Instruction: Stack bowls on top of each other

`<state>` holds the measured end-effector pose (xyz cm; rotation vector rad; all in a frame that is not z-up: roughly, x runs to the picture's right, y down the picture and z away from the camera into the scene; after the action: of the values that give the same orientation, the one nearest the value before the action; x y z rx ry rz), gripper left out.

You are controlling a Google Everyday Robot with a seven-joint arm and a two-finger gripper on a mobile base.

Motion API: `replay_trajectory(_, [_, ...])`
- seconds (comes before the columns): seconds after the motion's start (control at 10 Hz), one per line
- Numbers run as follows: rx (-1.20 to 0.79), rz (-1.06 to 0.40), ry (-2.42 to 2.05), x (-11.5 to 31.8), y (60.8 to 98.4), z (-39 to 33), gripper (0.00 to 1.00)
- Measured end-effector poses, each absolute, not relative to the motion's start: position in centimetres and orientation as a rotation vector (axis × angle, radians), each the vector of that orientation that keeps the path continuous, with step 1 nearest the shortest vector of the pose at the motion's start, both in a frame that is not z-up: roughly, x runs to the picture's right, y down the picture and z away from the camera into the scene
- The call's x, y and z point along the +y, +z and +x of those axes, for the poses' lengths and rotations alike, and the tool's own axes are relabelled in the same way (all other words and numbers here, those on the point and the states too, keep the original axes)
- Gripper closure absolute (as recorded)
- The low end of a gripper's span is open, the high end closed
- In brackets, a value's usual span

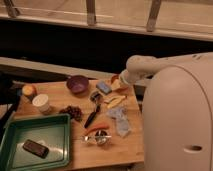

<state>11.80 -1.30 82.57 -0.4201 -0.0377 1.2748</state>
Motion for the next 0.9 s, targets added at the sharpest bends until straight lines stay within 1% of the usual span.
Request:
replay_trajectory(0.2, [-0.019,-0.461,1.362,0.2,83.6,13.7,0.33])
replay_trajectory(0.4, [-0.015,-0.495,1.428,0.3,85.4,14.6,0.33])
replay_trajectory(0.7, [-0.033,-0.503,1.486,-1.4,88.1,16.0,0.33])
replay_trajectory(0.9, [-0.062,-0.484,1.508,-2.7,89.1,16.4,0.33])
